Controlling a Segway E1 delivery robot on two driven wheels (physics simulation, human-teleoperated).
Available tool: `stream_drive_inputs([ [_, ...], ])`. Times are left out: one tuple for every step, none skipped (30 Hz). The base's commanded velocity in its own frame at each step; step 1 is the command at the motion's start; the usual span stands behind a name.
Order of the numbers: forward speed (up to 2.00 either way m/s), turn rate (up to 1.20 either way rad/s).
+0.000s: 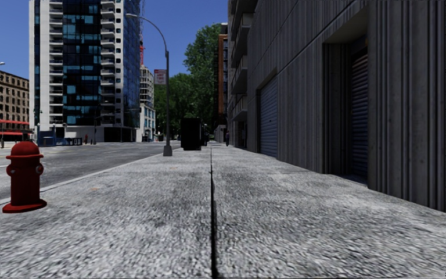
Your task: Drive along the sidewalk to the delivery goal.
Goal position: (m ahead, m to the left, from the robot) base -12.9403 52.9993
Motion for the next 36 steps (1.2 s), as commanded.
stream_drive_inputs([
  [2.00, 0.00],
  [2.00, 0.00],
  [2.00, 0.00],
  [2.00, 0.00],
  [2.00, 0.00],
  [2.00, 0.00],
  [2.00, 0.00],
  [2.00, 0.00],
  [2.00, 0.00],
  [2.00, 0.00],
  [2.00, 0.00],
  [2.00, 0.00],
  [2.00, 0.00],
  [2.00, 0.00],
  [2.00, 0.00],
  [2.00, 0.00],
  [2.00, 0.00],
  [2.00, 0.00],
  [2.00, 0.00],
  [2.00, 0.00],
  [2.00, 0.00],
  [2.00, 0.00],
  [2.00, 0.00],
  [2.00, 0.00],
  [2.00, 0.00],
  [2.00, 0.00],
  [2.00, 0.00],
  [2.00, 0.00],
  [2.00, 0.00],
  [2.00, 0.00],
  [2.00, 0.00],
  [2.00, 0.00],
  [2.00, 0.04],
  [2.00, 0.18],
  [2.00, 0.26],
  [2.00, 0.26],
])
